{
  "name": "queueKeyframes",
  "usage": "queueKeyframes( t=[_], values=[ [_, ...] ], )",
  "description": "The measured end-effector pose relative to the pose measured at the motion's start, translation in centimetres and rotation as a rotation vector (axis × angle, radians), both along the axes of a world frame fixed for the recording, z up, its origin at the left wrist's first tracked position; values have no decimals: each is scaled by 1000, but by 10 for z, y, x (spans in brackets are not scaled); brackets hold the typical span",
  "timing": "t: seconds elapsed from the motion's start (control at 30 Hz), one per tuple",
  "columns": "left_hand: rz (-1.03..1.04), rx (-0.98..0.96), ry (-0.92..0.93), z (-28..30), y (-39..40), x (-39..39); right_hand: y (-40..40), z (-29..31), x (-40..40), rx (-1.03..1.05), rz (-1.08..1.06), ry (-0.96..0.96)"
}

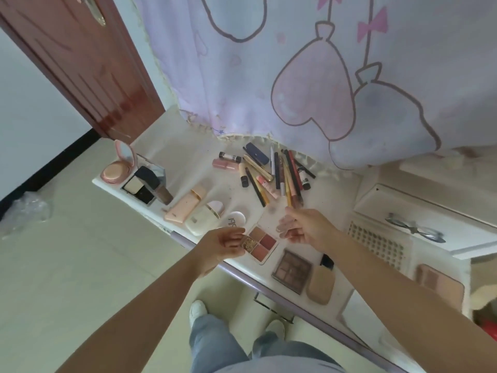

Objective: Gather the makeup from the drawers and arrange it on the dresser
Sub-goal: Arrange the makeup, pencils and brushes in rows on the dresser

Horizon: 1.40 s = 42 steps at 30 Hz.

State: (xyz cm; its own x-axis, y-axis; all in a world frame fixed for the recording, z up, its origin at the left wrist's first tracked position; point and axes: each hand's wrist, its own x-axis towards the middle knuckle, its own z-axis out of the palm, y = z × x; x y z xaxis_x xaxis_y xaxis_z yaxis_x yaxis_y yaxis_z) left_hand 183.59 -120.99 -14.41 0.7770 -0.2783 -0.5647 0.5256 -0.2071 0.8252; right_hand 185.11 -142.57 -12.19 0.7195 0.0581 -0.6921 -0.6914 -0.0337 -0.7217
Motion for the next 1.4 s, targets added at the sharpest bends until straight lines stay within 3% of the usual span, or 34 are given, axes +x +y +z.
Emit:
queueKeyframes(
  t=[0.2, 0.33, 0.63, 0.9, 1.13, 1.3, 1.4],
  values=[
    [165, 167, 2, -28, 2, -17, 25, -28, 7, -46, 82, 89],
    [204, 275, -11, -41, -1, -26, 35, -45, 10, -65, -11, 137],
    [298, 442, -13, -52, -7, -21, 44, -56, 7, -339, 85, 29],
    [277, 515, -66, -53, -12, -23, 13, -40, -11, -608, 367, -176],
    [209, 631, -148, -58, -7, -34, -7, -34, -61, -1175, 1038, -273],
    [92, 633, -298, -50, -9, -43, 0, -56, -79, -1244, 995, -363],
    [23, 569, -344, -38, -15, -42, 2, -56, -78, -1172, 904, -409]
  ],
)
